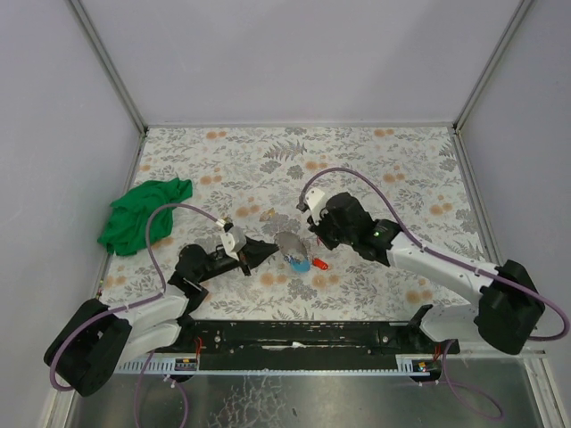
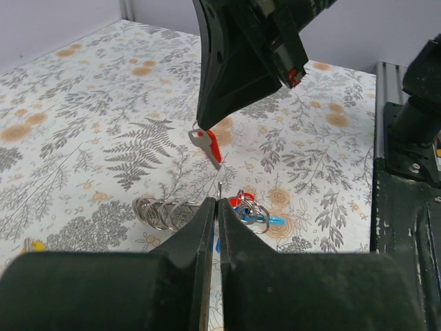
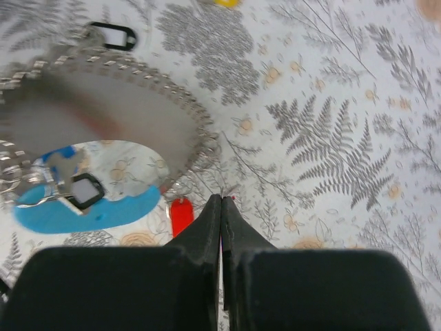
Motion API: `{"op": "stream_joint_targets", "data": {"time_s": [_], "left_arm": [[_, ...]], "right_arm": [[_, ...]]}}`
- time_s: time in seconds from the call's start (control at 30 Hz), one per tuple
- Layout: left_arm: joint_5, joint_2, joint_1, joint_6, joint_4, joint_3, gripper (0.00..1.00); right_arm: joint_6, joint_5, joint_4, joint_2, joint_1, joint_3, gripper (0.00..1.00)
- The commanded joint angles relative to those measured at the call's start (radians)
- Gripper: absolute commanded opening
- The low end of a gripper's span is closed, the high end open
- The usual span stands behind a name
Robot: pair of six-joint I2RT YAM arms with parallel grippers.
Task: Put the keys on the keyring
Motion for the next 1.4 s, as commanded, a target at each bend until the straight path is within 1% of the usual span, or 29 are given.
{"op": "stream_joint_targets", "data": {"time_s": [0.0, 0.2, 0.3, 0.4, 0.53, 0.67, 0.73, 0.83, 1.17, 1.37], "left_arm": [[0.112, 0.042, 0.006, 0.05, 0.163, 0.022, 0.0], [0.201, 0.104, 0.018, 0.084, 0.162, 0.09, 0.0], [0.248, 0.127, 0.025, 0.098, 0.149, 0.12, 0.0], [0.303, 0.138, 0.036, 0.098, 0.137, 0.14, 0.0], [0.342, 0.139, 0.04, 0.106, 0.118, 0.143, 0.0], [0.357, 0.131, 0.04, 0.108, 0.11, 0.144, 0.0], [0.355, 0.126, 0.041, 0.113, 0.098, 0.147, 0.0], [0.356, 0.126, 0.04, 0.113, 0.096, 0.148, 0.0], [0.361, 0.15, 0.04, 0.075, 0.129, 0.147, 0.0], [0.359, 0.167, 0.04, 0.056, 0.142, 0.152, 0.0]], "right_arm": [[-0.104, -0.195, 0.179, -0.11, -0.007, -0.062, 0.0], [-0.16, -0.332, 0.351, -0.224, -0.012, -0.194, 0.0], [-0.17, -0.449, 0.401, -0.254, -0.039, -0.232, 0.0], [-0.182, -0.581, 0.41, -0.27, -0.069, -0.241, 0.0], [-0.205, -0.661, 0.406, -0.288, -0.082, -0.247, 0.0], [-0.232, -0.735, 0.346, -0.271, -0.082, -0.209, 0.0], [-0.243, -0.761, 0.32, -0.259, -0.082, -0.191, 0.0], [-0.23, -0.777, 0.329, -0.249, -0.082, -0.188, 0.0], [-0.177, -0.791, 0.437, -0.244, -0.082, -0.222, 0.0], [-0.171, -0.801, 0.449, -0.214, -0.081, -0.216, 0.0]]}}
